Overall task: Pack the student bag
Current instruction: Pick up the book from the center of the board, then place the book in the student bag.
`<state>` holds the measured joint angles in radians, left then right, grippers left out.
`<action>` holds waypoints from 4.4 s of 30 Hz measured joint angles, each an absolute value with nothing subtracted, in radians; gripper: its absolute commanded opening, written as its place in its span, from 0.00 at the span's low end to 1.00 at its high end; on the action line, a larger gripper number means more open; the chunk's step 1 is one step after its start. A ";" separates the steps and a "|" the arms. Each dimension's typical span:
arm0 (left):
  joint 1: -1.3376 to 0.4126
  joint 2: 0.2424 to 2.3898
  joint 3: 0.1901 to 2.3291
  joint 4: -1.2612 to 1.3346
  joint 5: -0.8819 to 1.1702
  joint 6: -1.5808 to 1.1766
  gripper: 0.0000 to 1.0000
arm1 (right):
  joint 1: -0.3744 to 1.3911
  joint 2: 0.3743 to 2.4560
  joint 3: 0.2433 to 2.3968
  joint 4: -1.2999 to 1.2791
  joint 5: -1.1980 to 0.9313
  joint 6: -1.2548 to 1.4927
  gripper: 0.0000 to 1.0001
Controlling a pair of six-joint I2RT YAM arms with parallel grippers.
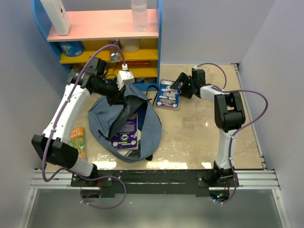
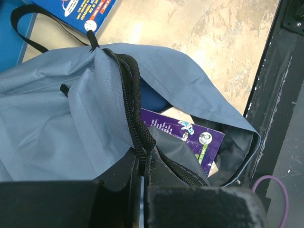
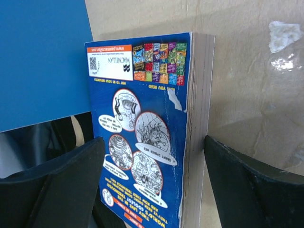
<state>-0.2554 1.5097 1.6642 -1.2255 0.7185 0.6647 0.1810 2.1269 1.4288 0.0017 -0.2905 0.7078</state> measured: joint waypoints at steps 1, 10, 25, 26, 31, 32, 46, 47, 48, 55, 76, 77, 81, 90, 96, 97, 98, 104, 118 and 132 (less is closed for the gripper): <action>-0.255 1.511 1.666 -1.225 0.719 0.664 0.00 | 0.183 2.128 1.429 0.003 -0.299 0.711 0.86; -0.258 1.517 1.672 -1.220 0.709 0.645 0.00 | 0.187 2.126 1.428 -0.004 -0.306 0.714 0.84; -0.278 1.510 1.654 -1.190 0.691 0.637 0.00 | 0.248 2.091 1.484 -0.212 -0.237 0.696 0.83; -0.278 1.510 1.651 -1.190 0.691 0.637 0.00 | 0.252 2.088 1.491 -0.223 -0.231 0.696 0.83; -0.278 1.506 1.639 -1.182 0.691 0.637 0.00 | 0.260 2.056 1.523 -0.259 -0.218 0.696 0.82; -0.278 1.505 1.638 -1.180 0.691 0.637 0.00 | 0.262 2.045 1.526 -0.259 -0.218 0.696 0.82; -0.278 1.481 1.626 -1.171 0.683 0.638 0.00 | 0.274 2.009 1.421 -0.125 -0.218 0.781 0.73; -0.278 1.480 1.625 -1.171 0.683 0.638 0.00 | 0.274 2.009 1.411 -0.125 -0.211 0.789 0.72; -0.279 1.479 1.625 -1.171 0.683 0.638 0.00 | 0.274 2.009 1.402 -0.122 -0.202 0.794 0.68; -0.282 1.478 1.625 -1.171 0.683 0.638 0.00 | 0.286 2.009 1.356 -0.132 -0.146 0.814 0.47; -0.284 1.478 1.625 -1.172 0.682 0.638 0.00 | 0.273 1.978 1.105 0.239 -0.068 0.981 0.13; -0.284 1.478 1.625 -1.172 0.682 0.638 0.00 | 0.273 1.976 1.101 0.250 -0.064 0.984 0.02; -0.284 1.478 1.625 -1.173 0.681 0.638 0.00 | 0.272 1.973 1.097 0.262 -0.051 0.987 0.00; -0.293 1.477 1.624 -1.174 0.680 0.638 0.00 | 0.272 2.006 1.144 0.255 -0.044 1.001 0.46; -0.295 1.477 1.621 -1.175 0.680 0.638 0.00 | 0.264 2.030 1.168 0.270 -0.017 1.007 0.03; -0.295 1.477 1.621 -1.175 0.680 0.638 0.00 | 0.263 2.030 1.168 0.274 -0.017 1.008 0.00; -0.295 1.476 1.621 -1.176 0.680 0.638 0.00 | 0.263 2.030 1.168 0.274 -0.016 1.009 0.00; -0.295 1.470 1.614 -1.170 0.677 0.636 0.00 | 0.262 2.003 1.164 0.270 -0.017 1.010 0.00; -0.295 1.458 1.589 -1.132 0.675 0.604 0.00 | 0.308 1.391 0.999 0.125 -0.130 0.984 0.00; -0.296 1.452 1.585 -1.071 0.655 0.533 0.00 | 0.548 1.005 0.727 -0.058 -0.200 1.092 0.00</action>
<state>-0.2958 1.4525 1.5848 -1.0706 0.6548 0.5335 0.5480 1.0054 0.7265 -0.0578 -0.2005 1.0924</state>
